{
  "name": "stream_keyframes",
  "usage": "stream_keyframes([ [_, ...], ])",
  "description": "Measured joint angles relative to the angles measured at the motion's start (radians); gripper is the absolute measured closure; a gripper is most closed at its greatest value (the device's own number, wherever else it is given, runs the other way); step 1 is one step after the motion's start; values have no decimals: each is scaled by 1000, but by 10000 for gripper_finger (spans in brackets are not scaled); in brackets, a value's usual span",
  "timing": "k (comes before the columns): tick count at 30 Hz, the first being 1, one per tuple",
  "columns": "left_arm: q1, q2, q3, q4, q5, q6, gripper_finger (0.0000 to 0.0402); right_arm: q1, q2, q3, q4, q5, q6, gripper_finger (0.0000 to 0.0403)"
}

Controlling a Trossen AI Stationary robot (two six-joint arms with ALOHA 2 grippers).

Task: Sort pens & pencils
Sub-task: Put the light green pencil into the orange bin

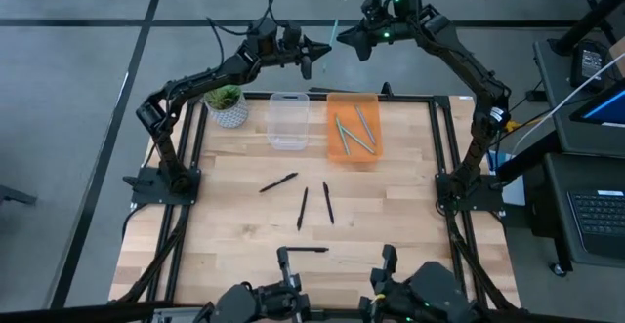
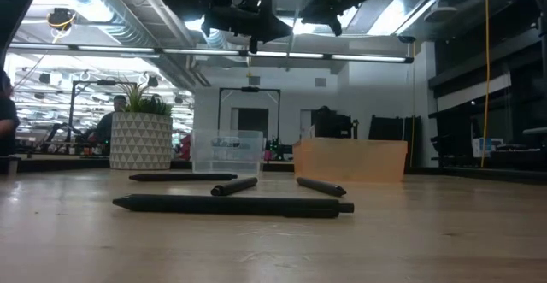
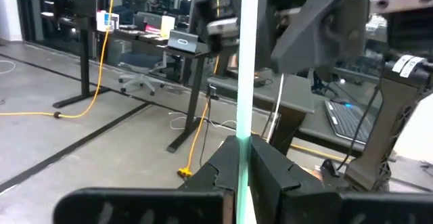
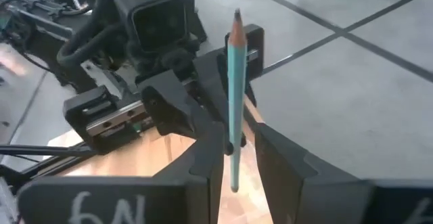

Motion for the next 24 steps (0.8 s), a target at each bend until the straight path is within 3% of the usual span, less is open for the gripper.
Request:
stream_keyframes([
  [8, -4, 0, 0, -24, -2, 14, 385, -7, 2, -144, 170, -88, 92, 315],
  [24, -18, 0, 0, -23, -16, 12, 385, -39, -5, -107, 177, -133, 107, 315],
])
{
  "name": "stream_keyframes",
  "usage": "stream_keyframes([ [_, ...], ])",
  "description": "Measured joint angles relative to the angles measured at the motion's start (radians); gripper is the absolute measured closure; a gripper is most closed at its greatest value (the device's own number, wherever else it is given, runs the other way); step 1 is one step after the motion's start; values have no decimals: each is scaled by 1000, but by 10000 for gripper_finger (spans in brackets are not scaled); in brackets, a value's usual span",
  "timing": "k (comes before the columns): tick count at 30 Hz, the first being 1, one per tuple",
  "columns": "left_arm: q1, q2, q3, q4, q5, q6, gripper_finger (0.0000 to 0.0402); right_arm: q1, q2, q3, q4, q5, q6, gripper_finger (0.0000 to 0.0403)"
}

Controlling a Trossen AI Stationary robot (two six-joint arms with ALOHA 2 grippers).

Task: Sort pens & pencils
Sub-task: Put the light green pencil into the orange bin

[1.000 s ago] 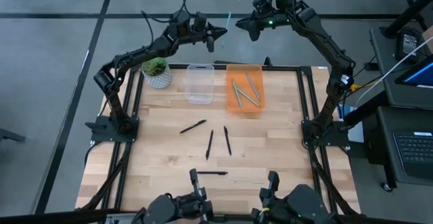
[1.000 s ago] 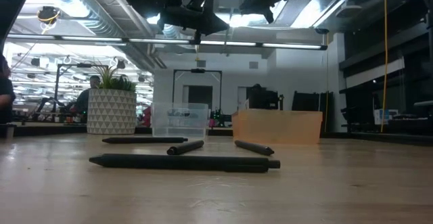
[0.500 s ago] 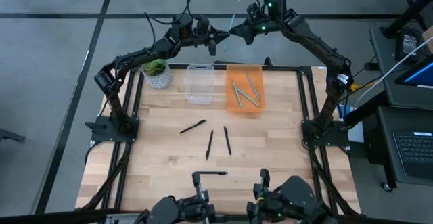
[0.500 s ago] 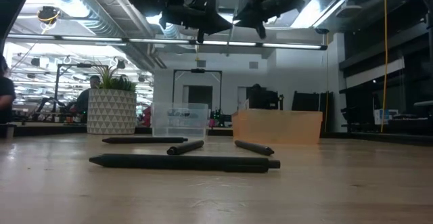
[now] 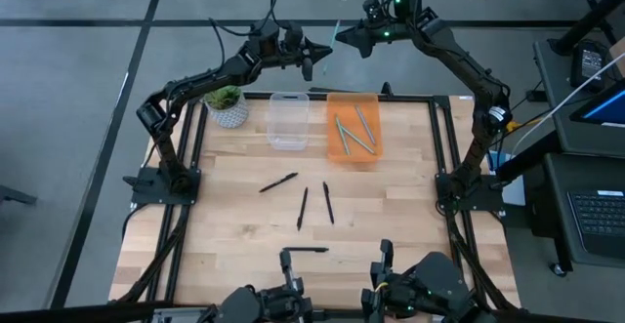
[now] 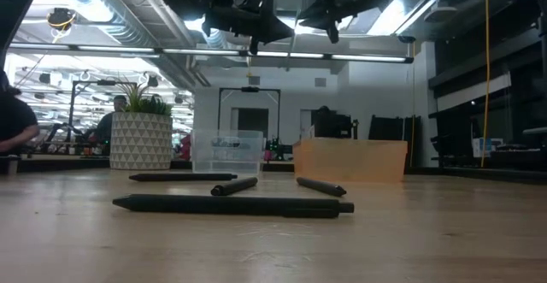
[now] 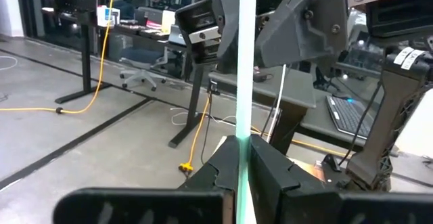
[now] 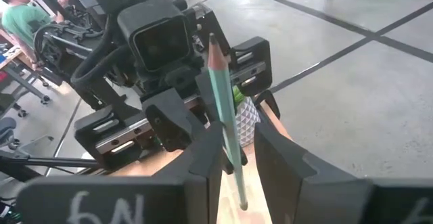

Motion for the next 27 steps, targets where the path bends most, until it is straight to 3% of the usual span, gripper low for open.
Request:
stream_keyframes([
  [27, -27, 0, 0, 0, -2, -13, 385, -2, 0, 0, -6, 17, -1, 318],
])
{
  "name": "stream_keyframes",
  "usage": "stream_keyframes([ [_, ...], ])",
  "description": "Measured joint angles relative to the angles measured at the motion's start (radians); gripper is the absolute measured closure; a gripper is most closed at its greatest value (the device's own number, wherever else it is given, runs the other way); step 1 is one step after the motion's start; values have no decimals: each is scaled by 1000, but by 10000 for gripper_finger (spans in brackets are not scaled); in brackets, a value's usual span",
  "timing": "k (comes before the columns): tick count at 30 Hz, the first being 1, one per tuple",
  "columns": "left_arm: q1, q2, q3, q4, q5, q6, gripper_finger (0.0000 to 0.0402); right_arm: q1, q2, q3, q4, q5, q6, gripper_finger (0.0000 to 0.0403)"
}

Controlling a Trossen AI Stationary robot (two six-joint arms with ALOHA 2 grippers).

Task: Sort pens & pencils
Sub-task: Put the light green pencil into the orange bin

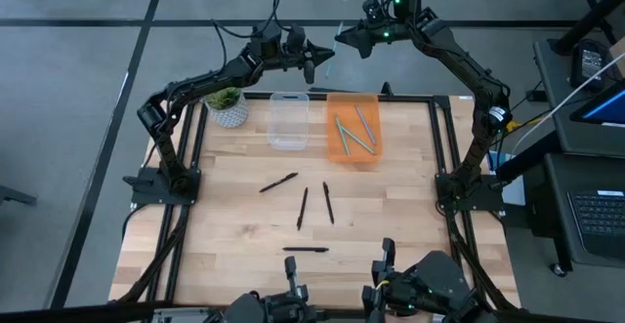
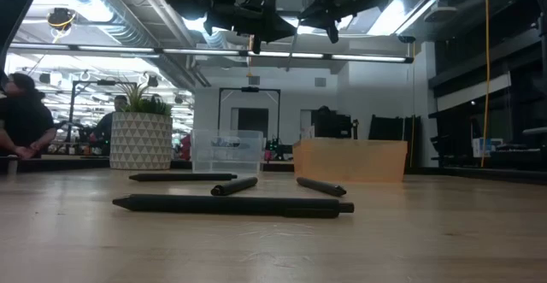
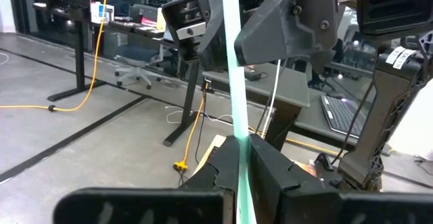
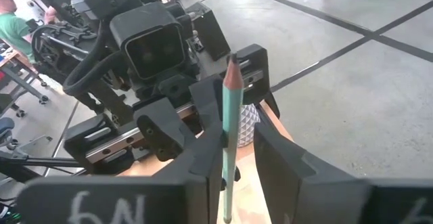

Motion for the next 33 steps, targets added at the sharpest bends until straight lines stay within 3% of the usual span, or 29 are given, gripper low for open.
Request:
stream_keyframes([
  [10, -5, 0, 0, 0, 3, 1, 386, 0, 0, 0, 0, -3, -6, 386],
  [33, -21, 0, 0, -23, 26, 4, 386, -9, 3, 0, -53, 12, 18, 386],
])
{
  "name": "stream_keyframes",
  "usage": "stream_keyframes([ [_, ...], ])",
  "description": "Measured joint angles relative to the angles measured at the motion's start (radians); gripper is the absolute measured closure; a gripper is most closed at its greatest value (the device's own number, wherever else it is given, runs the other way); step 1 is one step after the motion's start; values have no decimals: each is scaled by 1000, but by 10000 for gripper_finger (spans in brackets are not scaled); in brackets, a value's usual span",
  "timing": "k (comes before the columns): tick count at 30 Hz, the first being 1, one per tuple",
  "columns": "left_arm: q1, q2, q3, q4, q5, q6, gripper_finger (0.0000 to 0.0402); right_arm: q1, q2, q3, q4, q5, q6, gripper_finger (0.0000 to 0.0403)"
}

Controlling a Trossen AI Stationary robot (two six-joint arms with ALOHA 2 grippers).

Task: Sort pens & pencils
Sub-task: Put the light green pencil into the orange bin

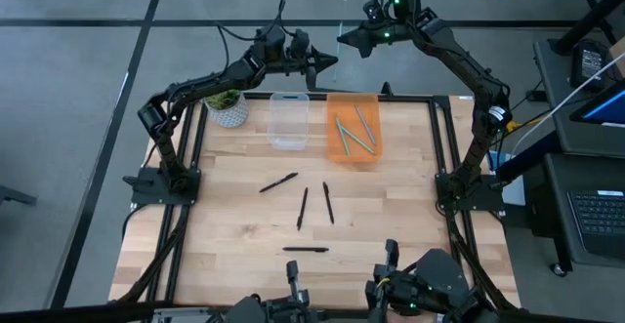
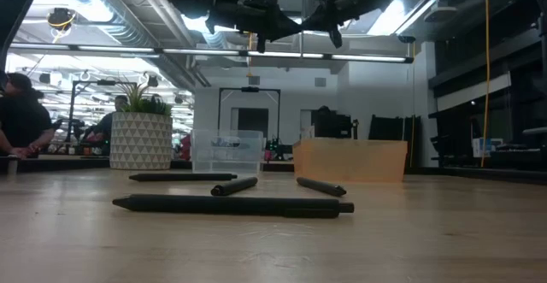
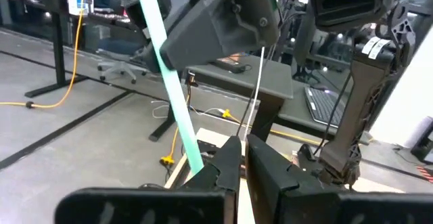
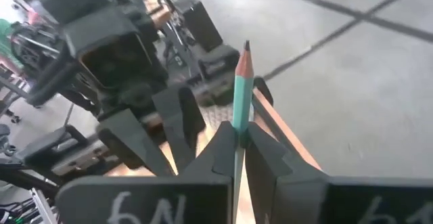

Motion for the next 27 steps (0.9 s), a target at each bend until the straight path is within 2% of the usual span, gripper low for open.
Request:
stream_keyframes([
  [6, 9, 0, 0, -19, -2, 4, 386, -33, -2, 0, -119, 46, -41, 386],
  [12, 15, 0, 0, -47, -19, 35, 386, -58, -15, 0, -273, 47, -55, 386],
  [18, 33, 0, 0, -95, -26, 53, 386, -58, -15, 0, -527, 48, -111, 386],
  [24, 39, 0, 0, -102, -25, 53, 386, -33, -16, 0, -685, 50, -116, 386],
  [27, 40, 0, 0, -118, -26, 72, 386, -9, -15, 0, -772, 88, -125, 386],
])
